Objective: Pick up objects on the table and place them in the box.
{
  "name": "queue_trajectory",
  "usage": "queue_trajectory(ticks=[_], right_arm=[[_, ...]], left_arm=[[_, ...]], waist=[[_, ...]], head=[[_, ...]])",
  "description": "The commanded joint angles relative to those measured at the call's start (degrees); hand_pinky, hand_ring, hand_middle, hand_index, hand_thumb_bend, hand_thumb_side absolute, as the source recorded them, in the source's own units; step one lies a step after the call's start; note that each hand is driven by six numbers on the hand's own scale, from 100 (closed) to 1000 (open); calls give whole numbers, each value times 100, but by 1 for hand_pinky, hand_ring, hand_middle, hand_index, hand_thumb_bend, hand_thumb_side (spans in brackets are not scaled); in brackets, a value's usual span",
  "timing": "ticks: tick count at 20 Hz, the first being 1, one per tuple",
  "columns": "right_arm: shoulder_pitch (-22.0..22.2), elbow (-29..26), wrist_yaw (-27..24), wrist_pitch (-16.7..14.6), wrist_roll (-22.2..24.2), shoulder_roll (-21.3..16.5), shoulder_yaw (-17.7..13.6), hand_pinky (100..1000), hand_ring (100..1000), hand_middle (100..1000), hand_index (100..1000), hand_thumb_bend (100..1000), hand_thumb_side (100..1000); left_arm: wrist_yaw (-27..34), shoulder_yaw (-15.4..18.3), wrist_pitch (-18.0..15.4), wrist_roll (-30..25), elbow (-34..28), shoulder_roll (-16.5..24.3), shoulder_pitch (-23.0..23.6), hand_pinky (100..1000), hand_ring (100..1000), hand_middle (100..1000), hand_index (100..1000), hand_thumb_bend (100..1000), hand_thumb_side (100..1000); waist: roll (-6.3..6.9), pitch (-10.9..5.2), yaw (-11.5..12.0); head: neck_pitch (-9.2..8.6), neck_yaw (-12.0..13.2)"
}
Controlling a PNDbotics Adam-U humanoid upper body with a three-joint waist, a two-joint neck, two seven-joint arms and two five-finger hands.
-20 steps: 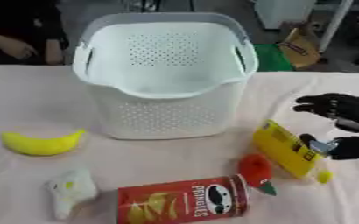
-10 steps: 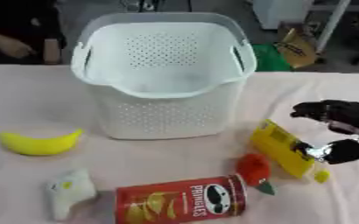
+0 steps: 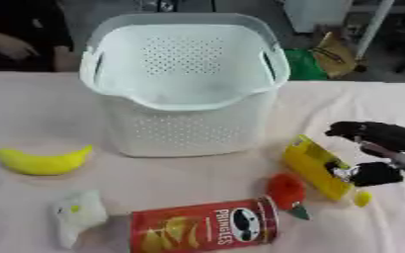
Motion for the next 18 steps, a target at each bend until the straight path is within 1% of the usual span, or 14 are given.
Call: queue_trajectory(ticks=[1, 3, 4, 5, 6, 8, 15, 17, 18], right_arm=[[-109, 172, 344, 144, -145, -61, -16, 1000, 1000, 1000, 1000, 259, 777], [-132, 251, 471, 158, -216, -25, 0, 1000, 1000, 1000, 1000, 260, 779], [-143, 303, 519, 173, -220, 11, 6, 1000, 1000, 1000, 1000, 288, 783], [-160, 346, 558, 183, -215, 42, 12, 1000, 1000, 1000, 1000, 288, 783], [-168, 393, 570, 169, -169, 85, 33, 1000, 1000, 1000, 1000, 313, 794], [-194, 476, 531, 103, 7, 162, 59, 1000, 1000, 1000, 1000, 315, 792], [-179, 522, 309, 11, 374, 233, 79, 1000, 1000, 1000, 1000, 300, 797], [-131, 419, 169, -27, 443, 199, 111, 1000, 1000, 1000, 1000, 286, 809], [-111, 330, 126, -31, 463, 165, 117, 1000, 1000, 1000, 1000, 265, 817]], left_arm=[[18, 40, -14, 26, -69, 90, -30, 700, 676, 690, 746, 100, 1000], [18, 40, -17, 27, -69, 89, -29, 700, 675, 690, 746, 100, 1000], [19, 42, -17, 30, -69, 89, -23, 700, 675, 690, 746, 100, 1000], [20, 44, -18, 33, -69, 90, -19, 700, 675, 690, 746, 100, 1000], [20, 45, -19, 35, -69, 90, -14, 700, 675, 689, 746, 100, 1000], [19, 47, -22, 38, -69, 88, -6, 700, 675, 689, 746, 100, 1000], [2, 64, -21, 69, -69, 104, 22, 699, 675, 689, 746, 100, 1000], [-11, 71, -15, 76, -69, 125, 40, 700, 676, 690, 746, 100, 1000], [-18, 71, -11, 77, -69, 132, 50, 700, 676, 690, 746, 100, 1000]], waist=[[4, -95, -3], [1, -96, -4], [-2, -99, -8], [-3, -101, -11], [-7, -105, -18], [-15, -112, -32], [-47, -136, -49], [-66, -157, -70], [-77, -167, -85]], head=[[-68, -14], [-67, -18], [-65, -22], [-63, -22], [-59, -31], [-60, -38], [-61, -32], [-40, 0], [-30, 16]])
